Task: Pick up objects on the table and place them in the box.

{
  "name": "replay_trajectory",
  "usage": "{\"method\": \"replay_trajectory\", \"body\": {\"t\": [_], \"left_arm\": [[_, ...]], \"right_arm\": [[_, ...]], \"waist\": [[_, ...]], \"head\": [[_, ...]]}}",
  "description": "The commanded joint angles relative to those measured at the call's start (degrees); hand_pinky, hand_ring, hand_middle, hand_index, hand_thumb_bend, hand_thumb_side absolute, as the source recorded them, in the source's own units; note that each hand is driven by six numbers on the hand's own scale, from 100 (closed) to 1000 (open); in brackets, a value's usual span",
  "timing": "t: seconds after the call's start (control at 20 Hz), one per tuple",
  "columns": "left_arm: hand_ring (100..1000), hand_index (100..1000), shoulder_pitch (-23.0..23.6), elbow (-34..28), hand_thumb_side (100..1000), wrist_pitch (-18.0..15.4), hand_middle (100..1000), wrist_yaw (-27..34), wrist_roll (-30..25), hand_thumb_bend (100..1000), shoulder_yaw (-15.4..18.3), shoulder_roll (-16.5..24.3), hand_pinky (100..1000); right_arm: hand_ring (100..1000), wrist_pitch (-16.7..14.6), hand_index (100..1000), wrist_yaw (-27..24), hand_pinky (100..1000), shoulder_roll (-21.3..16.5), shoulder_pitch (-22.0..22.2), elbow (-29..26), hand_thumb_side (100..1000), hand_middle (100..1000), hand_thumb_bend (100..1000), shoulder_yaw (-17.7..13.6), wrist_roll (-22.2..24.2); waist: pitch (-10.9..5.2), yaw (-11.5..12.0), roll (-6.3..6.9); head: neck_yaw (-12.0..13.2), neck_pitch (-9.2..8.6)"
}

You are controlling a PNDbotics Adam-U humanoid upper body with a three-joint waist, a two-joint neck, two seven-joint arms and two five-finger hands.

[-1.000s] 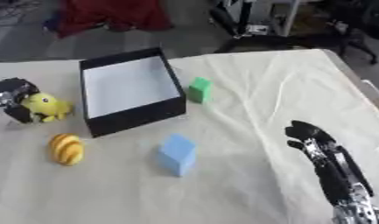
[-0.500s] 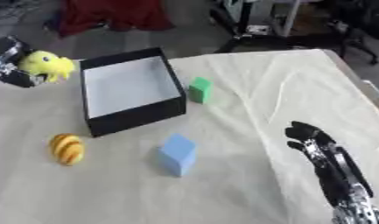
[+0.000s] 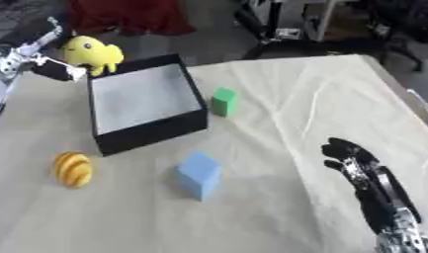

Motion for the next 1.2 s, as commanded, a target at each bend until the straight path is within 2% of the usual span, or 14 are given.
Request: {"method": "replay_trajectory", "body": {"t": [0.05,0.25,0.35,0.4,0.45,0.55,0.7,0.8,0.9,0.95,1.05,1.2], "left_arm": [[541,696,-1.1,1.6,239,-0.8,523,-3.1,-1.7,406,-0.6,-1.6,672],[692,832,-0.5,3.9,440,-1.3,688,-7.2,-3.0,817,-0.9,-2.9,744],[736,869,-0.3,4.6,472,-1.4,745,-8.7,-3.6,972,-0.8,-2.9,765],[736,869,-0.3,4.6,472,-1.4,745,-9.2,-3.9,972,-0.7,-2.9,765],[759,891,-0.3,4.5,516,-1.1,779,-9.8,-4.0,1000,-0.7,-2.6,781],[783,911,-0.3,3.9,566,-0.6,812,-11.4,-4.8,1000,-0.7,-1.9,799],[782,913,0.0,0.9,561,-0.6,812,-11.0,-5.6,1000,0.1,-0.4,796],[751,886,0.8,-4.2,488,-1.0,770,-6.5,-6.4,984,0.8,1.8,779],[742,876,1.9,-11.1,471,-1.2,759,-0.3,-8.3,926,0.9,5.3,778],[729,862,2.6,-14.5,454,-1.4,742,2.8,-10.0,871,0.8,7.3,778],[711,836,4.2,-20.2,432,-1.3,708,8.2,-13.9,821,0.7,11.5,777],[712,832,7.6,-26.9,412,-1.2,708,16.0,-20.7,799,-0.5,17.8,781]], "right_arm": [[844,-0.1,823,-0.4,831,-0.5,-0.4,-0.7,741,729,100,0.1,0.3],[844,-0.1,823,-0.4,831,-0.5,-0.3,-0.6,741,728,100,-0.1,0.2],[844,-0.1,823,-0.4,831,-0.4,-0.4,-0.7,741,728,100,-0.1,0.2],[844,-0.1,823,-0.4,831,-0.4,-0.4,-0.7,741,728,100,0.0,0.2],[844,-0.1,823,-0.4,831,-0.4,-0.5,-0.7,741,729,100,0.0,0.3],[844,-0.1,823,-0.4,831,-0.4,-0.4,-0.6,741,728,100,0.1,0.3],[844,-0.1,824,-0.4,831,-0.3,-0.5,-0.6,740,728,100,0.0,0.3],[844,-0.1,823,-0.4,831,-0.4,-0.3,-0.6,742,728,100,-0.1,0.2],[844,-0.1,823,-0.3,831,-0.5,-0.3,-0.5,742,728,100,-0.2,0.1],[844,-0.1,824,-0.3,831,-0.5,-0.3,-0.5,741,729,100,-0.2,0.1],[844,-0.1,824,-0.2,831,-0.6,-0.4,-0.5,741,729,100,-0.1,0.2],[844,-0.1,824,-0.1,831,-0.9,-0.3,-0.5,742,729,100,-0.2,0.1]], "waist": [[-0.71,-0.3,-0.79],[-0.69,-0.6,-0.86],[-0.71,-0.6,-0.86],[-0.72,-0.5,-0.86],[-0.75,-0.5,-0.86],[-0.81,-0.3,-0.87],[-0.89,-0.1,-0.92],[-0.89,0.0,-0.86],[-0.92,0.2,-0.68],[-0.95,0.3,-0.55],[-1.01,0.4,-0.33],[-1.09,0.4,0.00]], "head": [[0.0,-0.10],[0.0,-0.10],[0.0,-0.10],[0.0,-0.10],[-0.1,-0.10],[-0.1,-0.10],[-0.2,-0.10],[-0.4,-0.10],[-0.5,-0.10],[-0.6,-0.10],[-0.7,-0.10],[-0.9,-0.10]]}}
